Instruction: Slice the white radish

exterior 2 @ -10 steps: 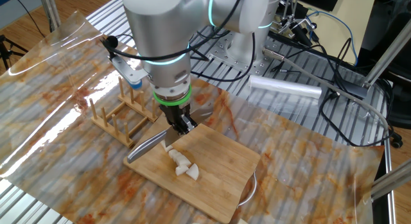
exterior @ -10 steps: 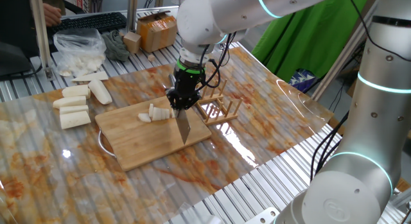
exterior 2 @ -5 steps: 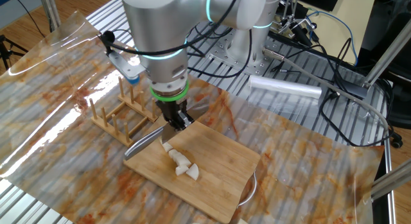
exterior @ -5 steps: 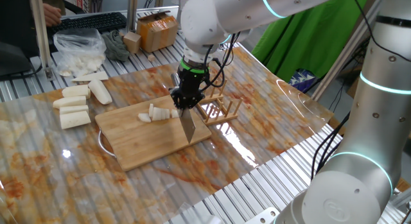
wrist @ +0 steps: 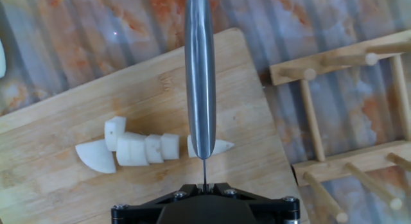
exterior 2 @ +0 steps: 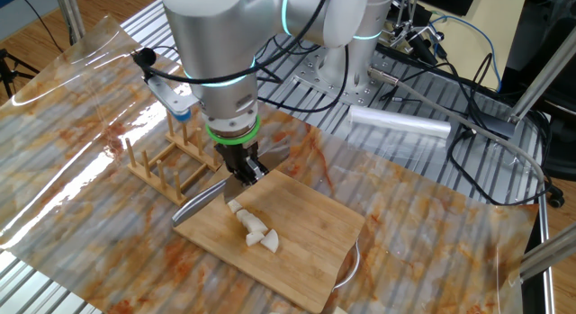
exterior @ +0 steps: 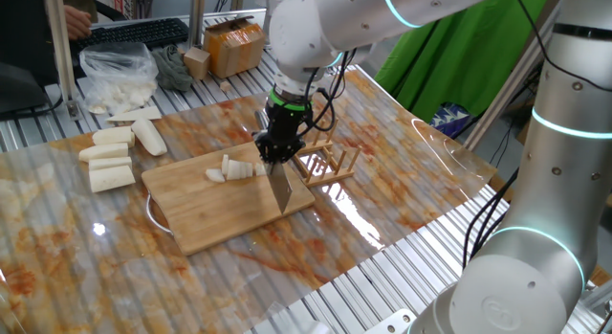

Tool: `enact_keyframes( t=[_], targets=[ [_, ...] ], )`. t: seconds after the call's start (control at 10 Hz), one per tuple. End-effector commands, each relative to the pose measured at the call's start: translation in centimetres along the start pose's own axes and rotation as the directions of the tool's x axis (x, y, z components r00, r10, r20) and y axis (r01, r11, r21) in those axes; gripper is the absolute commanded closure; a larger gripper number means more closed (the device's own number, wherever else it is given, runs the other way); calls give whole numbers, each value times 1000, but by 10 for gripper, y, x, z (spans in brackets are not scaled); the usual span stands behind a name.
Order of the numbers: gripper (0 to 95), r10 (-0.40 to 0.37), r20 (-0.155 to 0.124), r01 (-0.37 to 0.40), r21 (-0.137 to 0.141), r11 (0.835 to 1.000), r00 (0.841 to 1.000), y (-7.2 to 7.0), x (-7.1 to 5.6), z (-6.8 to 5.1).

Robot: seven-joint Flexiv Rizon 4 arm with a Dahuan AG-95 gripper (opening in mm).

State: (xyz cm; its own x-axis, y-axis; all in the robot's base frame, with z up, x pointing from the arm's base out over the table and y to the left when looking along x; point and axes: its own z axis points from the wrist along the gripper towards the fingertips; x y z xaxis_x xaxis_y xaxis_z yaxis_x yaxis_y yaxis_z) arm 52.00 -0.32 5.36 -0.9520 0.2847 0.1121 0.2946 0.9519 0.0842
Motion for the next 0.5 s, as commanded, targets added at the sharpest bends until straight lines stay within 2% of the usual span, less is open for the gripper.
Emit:
enact_keyframes(
  t=[0.1, 0.2, 0.4, 0.5],
  targets=[
    [950, -2, 5, 2, -2, 1000, 1000, 2, -6, 15],
    [950, -2, 7, 2, 2, 1000, 1000, 5, -8, 20],
    [950, 2, 6, -2, 16, 1000, 1000, 6, -8, 21],
    [950, 6, 9, -6, 12, 1000, 1000, 6, -8, 21]
  ],
)
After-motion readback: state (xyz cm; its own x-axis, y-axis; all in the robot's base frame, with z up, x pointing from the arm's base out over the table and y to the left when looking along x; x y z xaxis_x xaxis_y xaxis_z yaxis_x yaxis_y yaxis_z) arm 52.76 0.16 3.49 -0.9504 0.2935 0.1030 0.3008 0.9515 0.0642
